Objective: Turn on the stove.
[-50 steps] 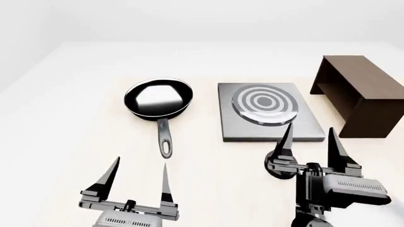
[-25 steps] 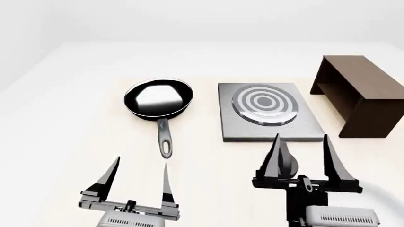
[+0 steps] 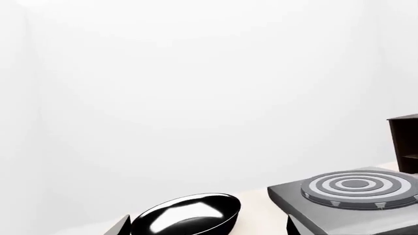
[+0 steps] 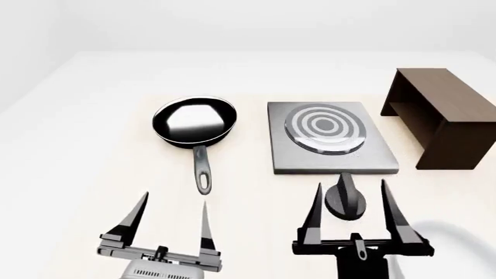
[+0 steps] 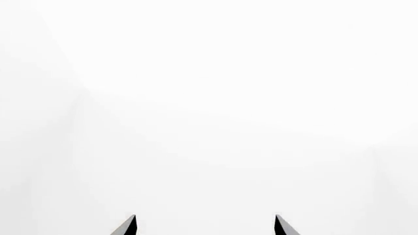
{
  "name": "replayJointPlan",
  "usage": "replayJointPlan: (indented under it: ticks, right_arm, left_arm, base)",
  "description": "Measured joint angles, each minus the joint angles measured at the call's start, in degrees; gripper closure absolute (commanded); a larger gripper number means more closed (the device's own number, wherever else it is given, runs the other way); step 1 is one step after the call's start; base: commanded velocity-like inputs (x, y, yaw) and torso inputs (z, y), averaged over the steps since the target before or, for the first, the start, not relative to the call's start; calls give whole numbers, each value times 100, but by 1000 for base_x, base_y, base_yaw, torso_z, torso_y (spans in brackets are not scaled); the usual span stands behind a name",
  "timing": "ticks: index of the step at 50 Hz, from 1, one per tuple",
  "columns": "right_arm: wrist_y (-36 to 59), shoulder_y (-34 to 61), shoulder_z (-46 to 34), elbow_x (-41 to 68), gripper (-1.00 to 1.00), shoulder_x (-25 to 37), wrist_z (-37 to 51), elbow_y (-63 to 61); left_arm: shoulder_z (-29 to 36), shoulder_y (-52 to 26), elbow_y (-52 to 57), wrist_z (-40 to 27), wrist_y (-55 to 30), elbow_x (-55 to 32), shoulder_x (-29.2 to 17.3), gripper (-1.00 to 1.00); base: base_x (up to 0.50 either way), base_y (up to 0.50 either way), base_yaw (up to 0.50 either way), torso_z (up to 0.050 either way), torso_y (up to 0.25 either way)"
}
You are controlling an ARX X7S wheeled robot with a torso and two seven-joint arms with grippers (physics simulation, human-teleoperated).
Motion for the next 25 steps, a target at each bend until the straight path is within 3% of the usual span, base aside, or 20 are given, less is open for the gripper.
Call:
replayJointPlan:
  ticks: [25]
  right_arm:
    - [544, -172, -109, -55, -100, 359, 42, -1173]
  left_arm:
    - [87, -5, -3, -26, 125, 170, -58, -100]
  base:
    - [0, 0, 0, 0, 0]
